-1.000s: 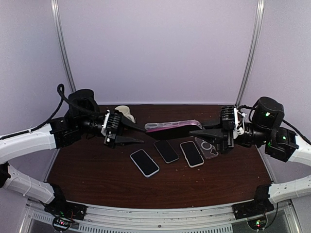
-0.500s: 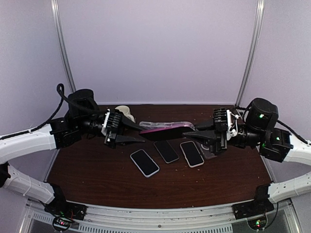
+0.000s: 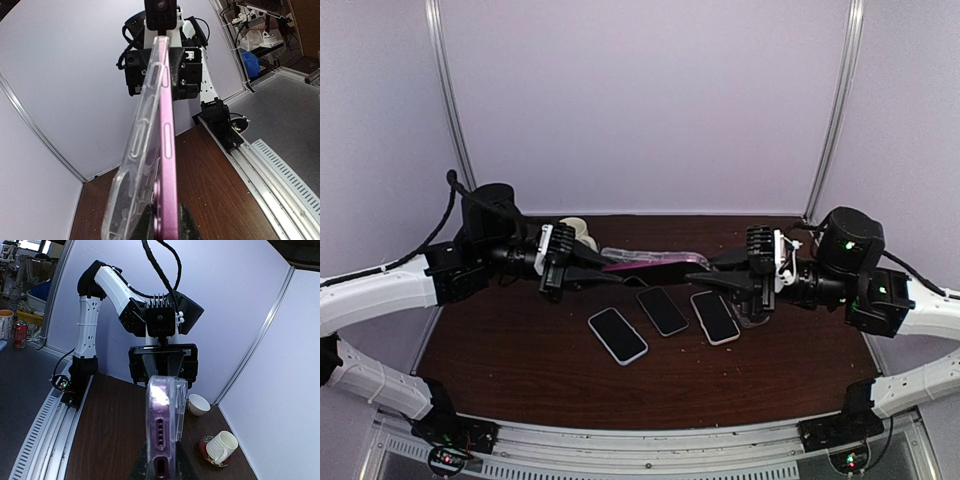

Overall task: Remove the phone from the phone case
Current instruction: Pass from the right arm to the left, then remove the phone case from the phone.

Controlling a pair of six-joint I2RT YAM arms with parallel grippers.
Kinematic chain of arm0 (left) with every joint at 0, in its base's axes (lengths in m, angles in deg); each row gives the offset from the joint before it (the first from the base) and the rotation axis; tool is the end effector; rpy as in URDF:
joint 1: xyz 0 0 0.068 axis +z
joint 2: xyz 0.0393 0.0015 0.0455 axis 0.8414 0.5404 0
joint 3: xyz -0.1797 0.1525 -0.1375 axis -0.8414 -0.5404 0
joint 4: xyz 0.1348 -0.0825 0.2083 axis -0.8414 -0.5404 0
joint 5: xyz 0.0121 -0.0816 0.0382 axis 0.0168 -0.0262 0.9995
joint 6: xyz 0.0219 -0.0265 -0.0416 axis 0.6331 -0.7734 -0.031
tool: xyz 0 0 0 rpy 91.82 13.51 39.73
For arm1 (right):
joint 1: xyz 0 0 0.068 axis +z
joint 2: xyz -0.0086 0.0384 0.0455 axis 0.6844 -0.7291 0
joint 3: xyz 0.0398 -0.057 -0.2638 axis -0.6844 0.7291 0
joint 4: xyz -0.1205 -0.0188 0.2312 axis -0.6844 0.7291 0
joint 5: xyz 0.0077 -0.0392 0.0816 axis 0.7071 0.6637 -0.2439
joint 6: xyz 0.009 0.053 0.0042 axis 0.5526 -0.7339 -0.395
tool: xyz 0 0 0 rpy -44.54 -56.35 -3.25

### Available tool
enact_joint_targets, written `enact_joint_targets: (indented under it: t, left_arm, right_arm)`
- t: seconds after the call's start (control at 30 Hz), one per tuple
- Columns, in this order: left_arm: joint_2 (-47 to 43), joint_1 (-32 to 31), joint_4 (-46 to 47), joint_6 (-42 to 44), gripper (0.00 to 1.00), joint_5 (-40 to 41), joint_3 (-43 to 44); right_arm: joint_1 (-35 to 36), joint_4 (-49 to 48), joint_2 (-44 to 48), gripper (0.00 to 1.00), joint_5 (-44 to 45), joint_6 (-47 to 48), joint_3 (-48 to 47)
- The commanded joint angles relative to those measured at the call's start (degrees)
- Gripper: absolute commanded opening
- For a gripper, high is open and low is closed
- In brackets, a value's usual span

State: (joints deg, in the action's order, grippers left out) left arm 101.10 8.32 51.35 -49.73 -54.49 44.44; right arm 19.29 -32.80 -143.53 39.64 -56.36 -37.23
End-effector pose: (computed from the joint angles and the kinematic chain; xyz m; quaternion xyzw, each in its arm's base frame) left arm 0.1624 -0.2269 0.3447 0.6319 0.3770 -0.4160 0.5343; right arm 0.0910 0.2088 0.3677 -0.5815 0.3784 0.3803 0.6115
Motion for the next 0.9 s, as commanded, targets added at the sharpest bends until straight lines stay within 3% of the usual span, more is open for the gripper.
enact_joint_targets:
  t: [0.0,0.13,0.3,0.6,0.87]
  left_arm:
    - [0.22,-0.33,4.37,2.89,0.0,4.35,-0.06]
    - [-0.67,-0.34,3.17,5.55,0.0,6.73,-0.45]
    - [-2.16,-0.33,-0.79,14.34,0.0,11.85,-1.17]
    - [-4.64,-0.33,-5.55,25.53,0.0,18.72,-2.57]
    - [-7.55,-0.34,-5.03,38.64,0.0,20.45,-7.28]
  right_arm:
    - [2.6,-3.71,0.37,0.22,-1.11,-6.68,0.8]
    - [2.58,-2.14,3.82,0.57,5.03,-11.58,4.07]
    - [2.57,4.77,8.63,0.85,14.62,-21.05,5.17]
    - [2.61,21.47,8.9,0.91,22.41,-36.79,-1.29]
    - [2.62,37.26,-1.64,0.98,14.41,-42.5,-13.89]
